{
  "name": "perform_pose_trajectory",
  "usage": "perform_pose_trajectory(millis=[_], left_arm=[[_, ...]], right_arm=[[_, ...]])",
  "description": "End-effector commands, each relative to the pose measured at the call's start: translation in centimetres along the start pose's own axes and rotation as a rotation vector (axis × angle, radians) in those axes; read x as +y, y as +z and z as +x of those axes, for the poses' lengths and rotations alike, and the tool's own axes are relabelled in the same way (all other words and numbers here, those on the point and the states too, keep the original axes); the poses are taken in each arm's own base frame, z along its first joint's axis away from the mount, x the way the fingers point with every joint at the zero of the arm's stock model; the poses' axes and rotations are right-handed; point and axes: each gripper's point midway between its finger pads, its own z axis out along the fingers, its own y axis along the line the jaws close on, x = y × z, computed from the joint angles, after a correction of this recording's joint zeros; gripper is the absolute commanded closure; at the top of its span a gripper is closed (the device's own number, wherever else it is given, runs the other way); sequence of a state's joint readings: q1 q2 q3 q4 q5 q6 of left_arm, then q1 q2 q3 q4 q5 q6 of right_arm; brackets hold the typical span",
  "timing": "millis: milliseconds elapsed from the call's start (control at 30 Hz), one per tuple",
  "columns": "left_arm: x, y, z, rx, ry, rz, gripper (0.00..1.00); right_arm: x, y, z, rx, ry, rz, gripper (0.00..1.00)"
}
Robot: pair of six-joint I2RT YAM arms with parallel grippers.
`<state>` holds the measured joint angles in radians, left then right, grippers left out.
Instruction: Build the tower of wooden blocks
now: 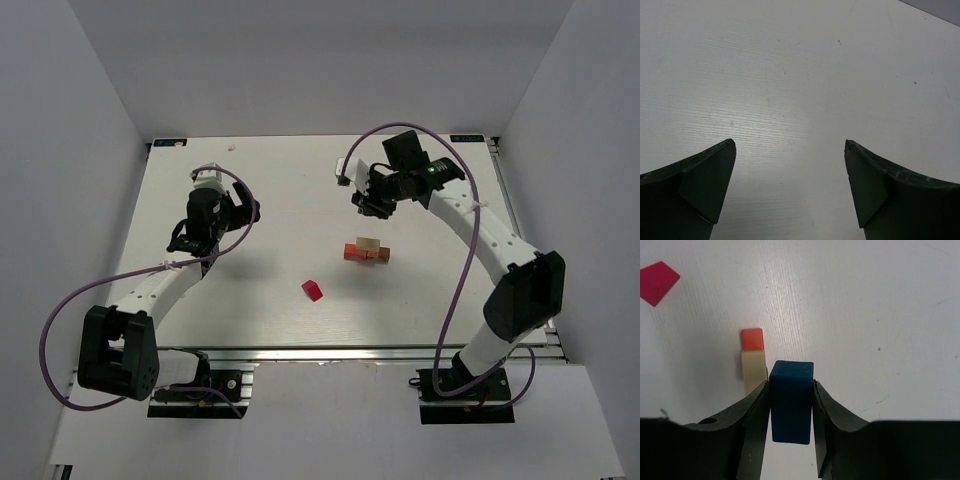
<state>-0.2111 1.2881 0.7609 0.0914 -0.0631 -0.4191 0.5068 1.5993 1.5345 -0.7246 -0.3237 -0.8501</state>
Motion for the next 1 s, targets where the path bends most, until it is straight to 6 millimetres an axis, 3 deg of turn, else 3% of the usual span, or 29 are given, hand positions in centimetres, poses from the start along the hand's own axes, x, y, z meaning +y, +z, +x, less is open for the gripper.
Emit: perform_pose_trajectory(millis=[0, 200, 367, 700, 833, 967], left_arm=[[-0.2, -0.3, -1.2, -0.039, 0.003, 0.01, 0.02], [0.0, 0.3, -0.7, -0.016, 0.002, -0.002, 0.02], [0.2, 0.5, -0.8, -0.018, 0.001, -0.018, 0.02], [0.6, 0.3, -0.9, -0.029, -0.006, -0.036, 0.02], [0.6, 0.3, -1.1, -0.034, -0.01, -0.035, 0.02], [0.6, 0.5, -0.9, -0.03, -0.014, -0.037, 0.02]], right_arm=[[1.0, -1.3, -0.2, 0.046, -0.064, -0.108, 0.83], [1.8, 0.6, 0.1, 0.093, -0.04, -0.162, 0.82], [3.1, 2.4, 2.1, 0.176, -0.011, -0.218, 0.83], [3.2, 3.0, 3.5, 0.22, -0.02, -0.219, 0.84], [3.9, 3.1, 3.4, 0.195, -0.042, -0.251, 0.83], [3.1, 3.3, 2.4, 0.134, -0.053, -0.188, 0.8]])
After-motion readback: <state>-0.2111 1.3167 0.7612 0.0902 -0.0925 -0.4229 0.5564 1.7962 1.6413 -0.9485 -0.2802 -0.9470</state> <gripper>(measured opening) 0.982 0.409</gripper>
